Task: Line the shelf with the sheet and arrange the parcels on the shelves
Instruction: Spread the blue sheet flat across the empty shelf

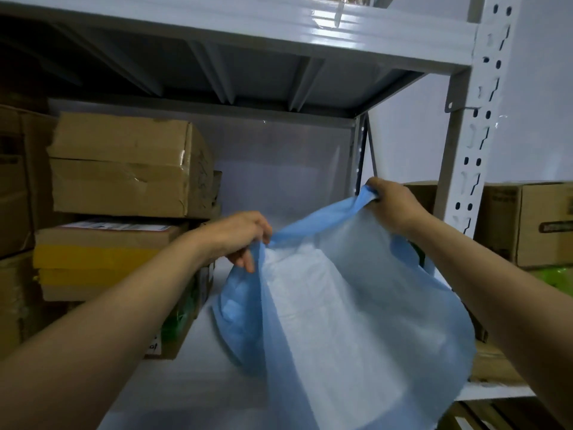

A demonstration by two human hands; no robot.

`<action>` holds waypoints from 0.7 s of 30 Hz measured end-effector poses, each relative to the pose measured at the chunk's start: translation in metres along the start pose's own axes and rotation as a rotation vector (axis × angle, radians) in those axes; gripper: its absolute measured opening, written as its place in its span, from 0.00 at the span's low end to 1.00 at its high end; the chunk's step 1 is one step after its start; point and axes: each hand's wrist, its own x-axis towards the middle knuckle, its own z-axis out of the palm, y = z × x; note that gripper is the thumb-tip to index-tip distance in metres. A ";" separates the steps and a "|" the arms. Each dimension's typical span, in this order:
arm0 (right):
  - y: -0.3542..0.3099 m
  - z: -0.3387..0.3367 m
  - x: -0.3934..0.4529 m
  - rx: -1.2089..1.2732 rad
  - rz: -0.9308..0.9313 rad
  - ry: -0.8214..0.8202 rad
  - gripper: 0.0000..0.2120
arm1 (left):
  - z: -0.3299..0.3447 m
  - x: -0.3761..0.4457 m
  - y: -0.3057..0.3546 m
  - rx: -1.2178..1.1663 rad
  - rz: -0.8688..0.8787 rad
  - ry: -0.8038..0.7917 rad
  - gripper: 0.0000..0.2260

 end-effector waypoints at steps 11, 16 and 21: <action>-0.024 -0.021 0.000 0.644 0.021 -0.006 0.04 | 0.006 0.038 0.009 0.422 -0.088 0.004 0.27; -0.010 -0.013 0.003 -0.199 0.012 -0.141 0.11 | -0.008 0.055 0.003 0.192 -0.148 0.433 0.08; -0.006 0.006 0.006 -0.845 0.076 -0.034 0.10 | -0.037 0.068 0.025 -0.520 -0.038 0.542 0.15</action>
